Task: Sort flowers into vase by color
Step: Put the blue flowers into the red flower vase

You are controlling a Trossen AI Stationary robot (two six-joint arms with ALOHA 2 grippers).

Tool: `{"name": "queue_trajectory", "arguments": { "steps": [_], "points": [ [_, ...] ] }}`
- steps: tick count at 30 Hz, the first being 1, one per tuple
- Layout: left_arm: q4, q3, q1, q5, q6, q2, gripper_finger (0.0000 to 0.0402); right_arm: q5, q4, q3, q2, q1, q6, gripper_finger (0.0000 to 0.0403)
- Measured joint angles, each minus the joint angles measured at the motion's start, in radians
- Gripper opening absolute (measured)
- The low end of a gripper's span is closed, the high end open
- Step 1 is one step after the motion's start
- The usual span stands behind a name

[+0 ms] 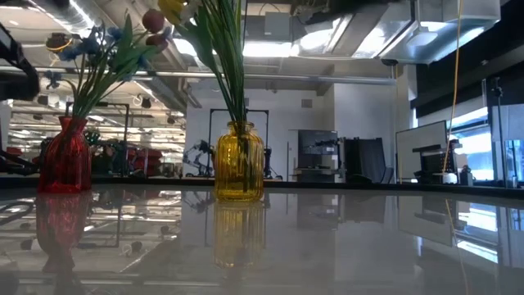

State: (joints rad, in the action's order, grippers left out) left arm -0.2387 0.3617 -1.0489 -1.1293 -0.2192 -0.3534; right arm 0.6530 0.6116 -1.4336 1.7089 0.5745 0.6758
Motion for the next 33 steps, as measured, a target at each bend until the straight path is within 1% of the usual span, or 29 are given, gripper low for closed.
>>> {"name": "queue_trajectory", "arguments": {
  "steps": [2,3,5,7,9,10,12,14,16,19,22,24,25,27,29,33],
  "points": [
    [0.012,0.025,-0.045,0.137,-0.026,0.0,0.0092,-0.042,0.31,-0.058,-0.024,0.001,0.241,0.0331],
    [0.016,0.032,-0.063,0.2,-0.026,0.0,0.0092,-0.088,0.434,-0.073,-0.03,0.001,0.362,0.0331],
    [0.02,0.034,-0.092,0.325,-0.015,0.0,0.0092,-0.212,0.628,-0.072,-0.028,0.013,0.571,0.0331],
    [0.026,0.026,-0.109,0.441,0.021,-0.009,0.0092,-0.333,0.74,-0.032,-0.022,0.042,0.746,0.0331],
    [0.027,0.013,-0.118,0.536,0.058,-0.027,0.0092,-0.48,0.744,0.043,-0.021,0.068,0.847,0.033],
    [0.025,0.007,-0.118,0.566,0.08,-0.038,0.0092,-0.545,0.742,0.086,-0.019,0.082,0.877,0.033],
    [0.015,-0.001,-0.115,0.577,0.128,-0.074,0.0092,-0.647,0.74,0.181,-0.014,0.106,0.959,0.033],
    [0.009,-0.01,-0.106,0.55,0.18,-0.125,0.0092,-0.719,0.691,0.268,-0.019,0.125,1.031,0.033],
    [-0.005,-0.012,-0.089,0.53,0.229,-0.183,0.0092,-0.766,0.587,0.35,-0.021,0.146,1.068,0.033],
    [-0.059,-0.012,-0.061,0.532,0.273,-0.267,0.0099,-0.842,0.409,0.438,-0.024,0.154,1.082,0.033],
    [-0.083,-0.005,-0.036,0.545,0.317,-0.325,0.0113,-0.864,0.294,0.494,-0.025,0.153,1.078,0.033],
    [-0.08,0.011,-0.027,0.546,0.345,-0.36,0.0125,-0.865,0.262,0.516,-0.03,0.151,1.065,0.0328],
    [-0.052,0.025,-0.027,0.545,0.362,-0.379,0.013,-0.863,0.256,0.522,-0.031,0.151,1.048,0.0324],
    [0.046,0.068,-0.036,0.528,0.414,-0.418,0.0137,-0.865,0.248,0.529,-0.031,0.151,1.021,0.0305],
    [0.113,0.116,-0.047,0.504,0.458,-0.465,0.0139,-0.86,0.243,0.529,-0.03,0.151,1.004,0.0274],
    [0.126,0.193,-0.057,0.492,0.458,-0.591,0.0136,-0.826,0.233,0.53,-0.028,0.152,0.97,0.0193]
  ]
}}
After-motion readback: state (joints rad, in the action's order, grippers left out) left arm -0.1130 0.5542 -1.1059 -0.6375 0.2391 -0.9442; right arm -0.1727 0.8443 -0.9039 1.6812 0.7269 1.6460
